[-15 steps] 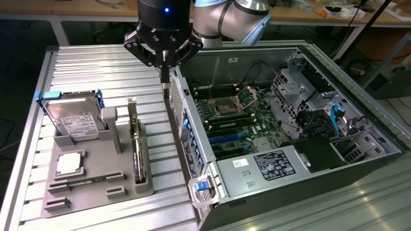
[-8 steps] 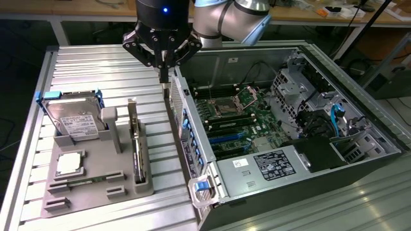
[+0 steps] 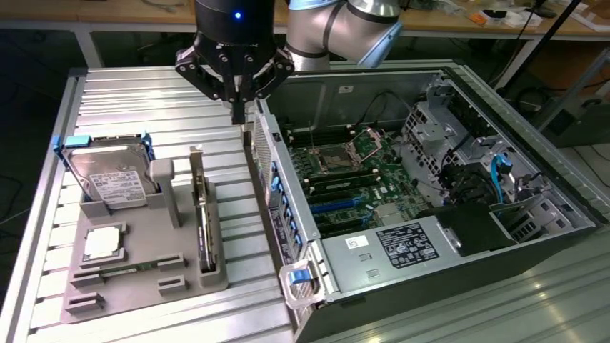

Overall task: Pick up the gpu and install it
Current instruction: 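Reach for the gpu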

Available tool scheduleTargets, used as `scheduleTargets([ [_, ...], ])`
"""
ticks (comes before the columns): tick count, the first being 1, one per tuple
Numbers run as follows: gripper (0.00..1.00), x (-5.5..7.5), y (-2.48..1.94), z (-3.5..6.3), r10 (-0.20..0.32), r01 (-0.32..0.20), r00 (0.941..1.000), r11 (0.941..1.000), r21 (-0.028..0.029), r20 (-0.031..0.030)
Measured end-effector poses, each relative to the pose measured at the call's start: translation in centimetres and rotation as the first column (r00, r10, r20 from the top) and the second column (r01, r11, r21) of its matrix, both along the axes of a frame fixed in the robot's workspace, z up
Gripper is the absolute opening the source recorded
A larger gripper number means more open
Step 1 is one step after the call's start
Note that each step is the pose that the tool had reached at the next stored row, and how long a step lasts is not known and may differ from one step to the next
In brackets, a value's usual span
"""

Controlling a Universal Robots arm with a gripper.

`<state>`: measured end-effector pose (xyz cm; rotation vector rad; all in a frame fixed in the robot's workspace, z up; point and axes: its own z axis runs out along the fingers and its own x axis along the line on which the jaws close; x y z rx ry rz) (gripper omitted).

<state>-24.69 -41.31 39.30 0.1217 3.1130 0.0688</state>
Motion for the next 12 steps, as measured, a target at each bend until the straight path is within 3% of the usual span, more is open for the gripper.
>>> scheduleTargets([
  [6, 0.11, -0.50, -0.25, 0.00, 0.000, 0.000, 1.0000, 1.0000, 0.0000, -0.0001],
  [12, 0.11, -0.87, -0.93, -0.01, 0.000, 0.000, 1.0000, 1.0000, 0.0000, -0.0005],
])
